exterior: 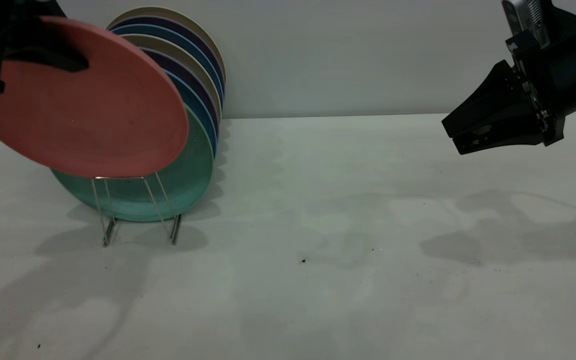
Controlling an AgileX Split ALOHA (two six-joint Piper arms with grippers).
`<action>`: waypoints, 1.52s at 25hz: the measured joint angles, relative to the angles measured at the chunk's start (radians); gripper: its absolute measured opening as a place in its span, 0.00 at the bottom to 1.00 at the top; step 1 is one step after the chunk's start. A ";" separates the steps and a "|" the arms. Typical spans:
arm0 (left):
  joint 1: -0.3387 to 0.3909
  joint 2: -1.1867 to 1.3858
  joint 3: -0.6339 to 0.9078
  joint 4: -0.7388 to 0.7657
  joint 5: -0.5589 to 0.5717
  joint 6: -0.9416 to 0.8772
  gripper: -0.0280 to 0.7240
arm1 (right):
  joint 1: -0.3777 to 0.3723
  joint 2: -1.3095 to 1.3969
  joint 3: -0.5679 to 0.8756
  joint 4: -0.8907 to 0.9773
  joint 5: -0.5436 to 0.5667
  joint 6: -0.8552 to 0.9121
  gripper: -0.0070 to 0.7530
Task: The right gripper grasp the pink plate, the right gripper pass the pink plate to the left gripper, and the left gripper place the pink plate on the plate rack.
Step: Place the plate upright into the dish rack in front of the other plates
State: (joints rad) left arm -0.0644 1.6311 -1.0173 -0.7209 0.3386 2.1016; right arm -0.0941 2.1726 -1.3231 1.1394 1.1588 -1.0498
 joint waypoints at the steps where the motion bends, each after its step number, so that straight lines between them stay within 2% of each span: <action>1: 0.000 0.005 0.000 0.000 -0.005 0.000 0.22 | 0.000 0.000 0.000 -0.001 0.000 0.001 0.44; 22: 0.000 0.183 -0.002 -0.003 -0.118 0.000 0.22 | 0.000 0.000 0.000 -0.005 0.000 0.001 0.44; 38: 0.000 0.209 -0.006 -0.061 -0.126 0.000 0.22 | 0.000 0.000 0.000 -0.005 0.000 -0.010 0.44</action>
State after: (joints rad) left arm -0.0644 1.8397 -1.0238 -0.7817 0.2124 2.1016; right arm -0.0941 2.1726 -1.3231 1.1345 1.1588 -1.0599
